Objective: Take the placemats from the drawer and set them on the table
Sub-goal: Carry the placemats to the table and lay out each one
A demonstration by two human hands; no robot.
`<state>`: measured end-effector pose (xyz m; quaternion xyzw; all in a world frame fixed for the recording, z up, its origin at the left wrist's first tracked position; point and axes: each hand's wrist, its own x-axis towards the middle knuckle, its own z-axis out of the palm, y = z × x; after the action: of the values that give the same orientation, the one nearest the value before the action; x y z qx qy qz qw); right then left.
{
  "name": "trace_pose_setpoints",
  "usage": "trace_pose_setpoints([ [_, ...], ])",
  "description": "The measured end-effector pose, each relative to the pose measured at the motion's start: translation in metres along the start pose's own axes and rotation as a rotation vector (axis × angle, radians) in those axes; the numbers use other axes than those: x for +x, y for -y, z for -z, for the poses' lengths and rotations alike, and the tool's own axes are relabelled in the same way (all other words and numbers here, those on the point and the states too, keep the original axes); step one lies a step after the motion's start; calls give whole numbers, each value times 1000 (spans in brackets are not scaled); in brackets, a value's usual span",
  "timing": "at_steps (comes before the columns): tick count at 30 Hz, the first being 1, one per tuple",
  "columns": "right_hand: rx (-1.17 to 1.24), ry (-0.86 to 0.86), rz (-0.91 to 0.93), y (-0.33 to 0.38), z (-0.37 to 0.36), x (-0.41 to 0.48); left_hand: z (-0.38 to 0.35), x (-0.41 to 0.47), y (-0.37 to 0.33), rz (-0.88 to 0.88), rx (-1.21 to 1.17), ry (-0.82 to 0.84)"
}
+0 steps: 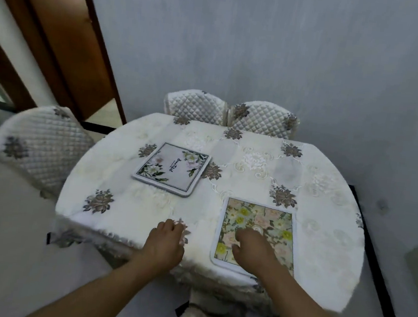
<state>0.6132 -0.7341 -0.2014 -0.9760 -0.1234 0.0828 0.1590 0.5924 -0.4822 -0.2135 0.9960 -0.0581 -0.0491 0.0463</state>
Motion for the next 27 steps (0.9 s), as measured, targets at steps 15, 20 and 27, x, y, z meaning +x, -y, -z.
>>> trace_pose_setpoints([
  [15,-65,11,151,153,-39,42,15,-62,144,175,-34,19],
  [20,-75,23,41,208,-66,85,21,-33,221,75,-27,11],
  [27,-38,47,-109,273,-99,127,39,11,307,-41,-51,27],
])
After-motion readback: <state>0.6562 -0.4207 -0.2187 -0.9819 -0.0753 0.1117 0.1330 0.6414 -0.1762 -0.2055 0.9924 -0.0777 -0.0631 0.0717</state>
